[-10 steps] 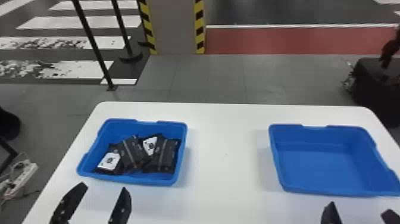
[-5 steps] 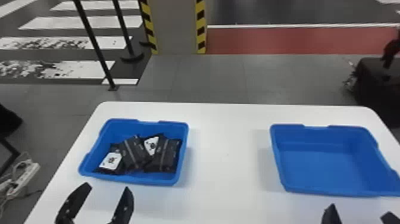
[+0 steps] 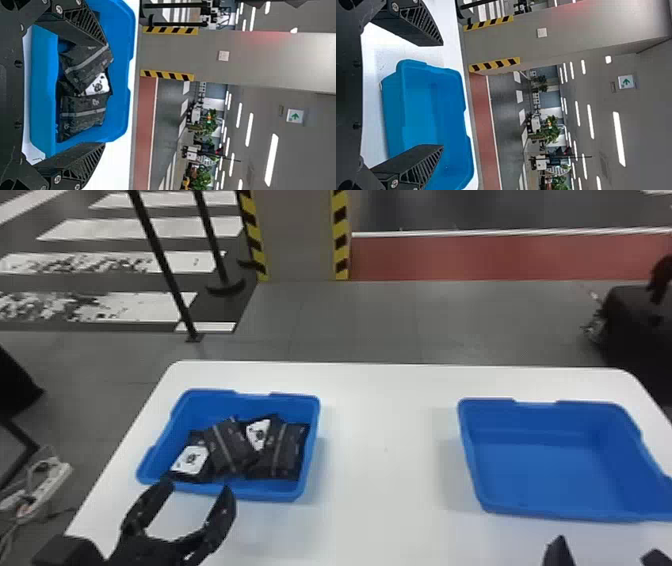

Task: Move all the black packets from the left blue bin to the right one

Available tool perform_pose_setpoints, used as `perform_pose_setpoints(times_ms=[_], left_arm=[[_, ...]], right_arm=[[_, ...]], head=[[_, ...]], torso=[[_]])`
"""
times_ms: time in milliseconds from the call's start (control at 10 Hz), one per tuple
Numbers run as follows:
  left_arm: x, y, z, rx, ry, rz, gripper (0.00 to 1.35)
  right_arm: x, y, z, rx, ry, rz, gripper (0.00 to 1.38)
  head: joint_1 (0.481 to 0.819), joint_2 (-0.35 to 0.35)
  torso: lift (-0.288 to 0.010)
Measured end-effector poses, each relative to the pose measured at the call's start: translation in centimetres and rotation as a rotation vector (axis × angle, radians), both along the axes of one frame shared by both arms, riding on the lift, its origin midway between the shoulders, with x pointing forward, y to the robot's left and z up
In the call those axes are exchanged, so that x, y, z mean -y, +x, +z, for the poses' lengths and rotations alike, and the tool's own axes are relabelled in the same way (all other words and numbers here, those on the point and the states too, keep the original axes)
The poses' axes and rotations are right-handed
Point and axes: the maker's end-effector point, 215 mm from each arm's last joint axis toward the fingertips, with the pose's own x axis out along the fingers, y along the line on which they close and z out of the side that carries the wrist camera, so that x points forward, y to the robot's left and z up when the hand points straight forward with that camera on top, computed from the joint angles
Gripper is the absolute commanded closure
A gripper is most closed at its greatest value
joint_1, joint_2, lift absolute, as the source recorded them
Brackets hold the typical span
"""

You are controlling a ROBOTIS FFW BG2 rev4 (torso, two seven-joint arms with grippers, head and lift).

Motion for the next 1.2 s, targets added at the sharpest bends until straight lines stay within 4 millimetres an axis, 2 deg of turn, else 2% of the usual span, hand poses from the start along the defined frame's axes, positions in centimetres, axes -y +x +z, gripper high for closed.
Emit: perform_pose_setpoints(times_ms=[200,300,700,1000,1200], left_arm=[[-1.4,1.9,-2.2,-0.061,0.000,0.013,0.16],[-1.8,3.2,-2.6,-0.072,0.005,0.010,0.16],[-3.0,8.6,-6.1,-0.190,-0.012,-0.028,0.17],[-3.6,11.3,-7.2,-0.262,-0.037,-0.029,0.16],[-3.5,12.9,-6.9,-0.300,-0.045,-0.047,0.16]], right_arm=[[0.0,-0.1,-0.2,-0.004,0.005,0.002,0.10],[-0.1,-0.1,-0.2,-0.005,0.007,0.003,0.10],[-0.2,-0.1,-0.4,-0.005,0.011,0.009,0.10],[-0.2,-0.1,-0.5,-0.007,0.017,0.011,0.10],[-0.2,-0.1,-0.5,-0.007,0.021,0.011,0.10]], head=[[0.695,0.131],[0.695,0.139],[0.695,0.147],[0.695,0.151],[0.695,0.148]], torso=[[-0.110],[-0.110],[-0.110],[-0.110],[-0.110]])
